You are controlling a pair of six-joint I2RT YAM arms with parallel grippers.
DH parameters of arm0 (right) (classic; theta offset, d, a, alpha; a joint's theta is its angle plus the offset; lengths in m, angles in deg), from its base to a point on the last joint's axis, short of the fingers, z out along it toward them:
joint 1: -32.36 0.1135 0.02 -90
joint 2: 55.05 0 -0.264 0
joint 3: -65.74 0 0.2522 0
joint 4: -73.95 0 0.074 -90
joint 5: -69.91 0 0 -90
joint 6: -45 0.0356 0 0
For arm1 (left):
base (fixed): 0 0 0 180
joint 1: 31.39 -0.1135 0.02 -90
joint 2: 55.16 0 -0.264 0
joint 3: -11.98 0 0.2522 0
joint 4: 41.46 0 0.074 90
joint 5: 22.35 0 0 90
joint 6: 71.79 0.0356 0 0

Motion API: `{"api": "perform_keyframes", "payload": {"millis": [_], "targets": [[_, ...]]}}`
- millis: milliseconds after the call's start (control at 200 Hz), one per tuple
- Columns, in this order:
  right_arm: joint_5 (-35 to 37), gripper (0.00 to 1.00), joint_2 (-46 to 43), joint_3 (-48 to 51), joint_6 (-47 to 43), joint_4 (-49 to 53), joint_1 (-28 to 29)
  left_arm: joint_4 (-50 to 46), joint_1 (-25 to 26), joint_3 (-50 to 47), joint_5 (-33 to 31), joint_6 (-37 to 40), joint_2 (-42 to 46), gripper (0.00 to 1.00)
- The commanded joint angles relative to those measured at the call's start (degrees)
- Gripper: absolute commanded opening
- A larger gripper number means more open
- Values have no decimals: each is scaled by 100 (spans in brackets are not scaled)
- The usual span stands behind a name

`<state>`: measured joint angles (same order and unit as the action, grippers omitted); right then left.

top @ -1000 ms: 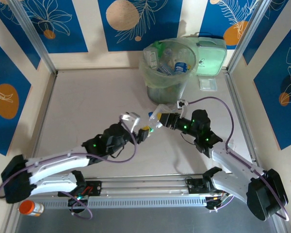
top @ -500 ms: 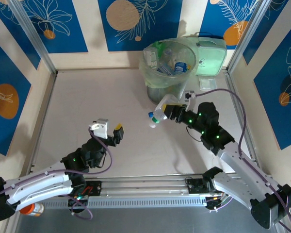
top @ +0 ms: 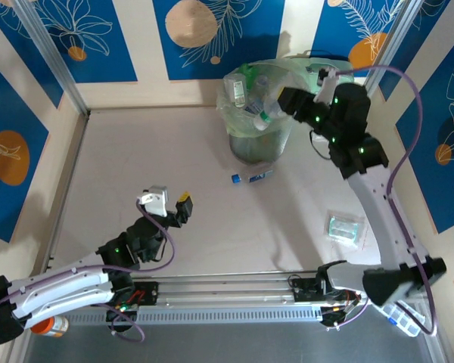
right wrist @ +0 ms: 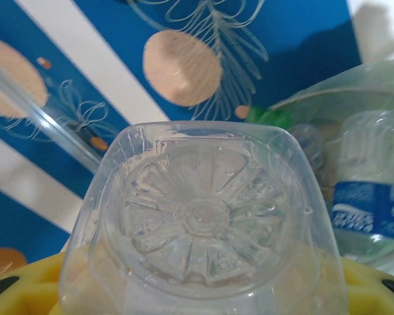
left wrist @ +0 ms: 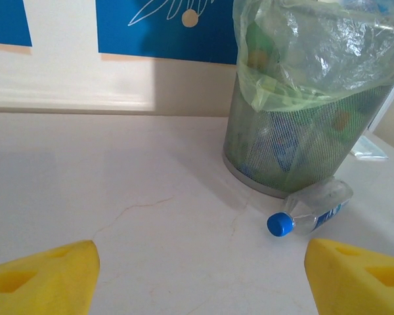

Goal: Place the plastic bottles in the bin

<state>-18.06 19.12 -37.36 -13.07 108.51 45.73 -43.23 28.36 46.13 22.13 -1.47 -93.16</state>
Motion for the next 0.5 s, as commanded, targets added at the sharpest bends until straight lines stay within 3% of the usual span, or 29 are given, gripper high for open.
{"api": "perform_keyframes", "payload": {"millis": [0,255,395,495], "targets": [[-419,36,564,-707,74,590,-348,243,-22,-13,56,-36,-37,81],[-1022,35,2289,-2770,218,1560,-890,313,-16,0,159,-3,-135,82],[-1341,31,3200,-3793,140,2258,-913,304,-17,45,157,9,-249,82],[-1423,30,3480,-3961,59,2420,-815,304,-16,61,179,2,-294,82]]}}
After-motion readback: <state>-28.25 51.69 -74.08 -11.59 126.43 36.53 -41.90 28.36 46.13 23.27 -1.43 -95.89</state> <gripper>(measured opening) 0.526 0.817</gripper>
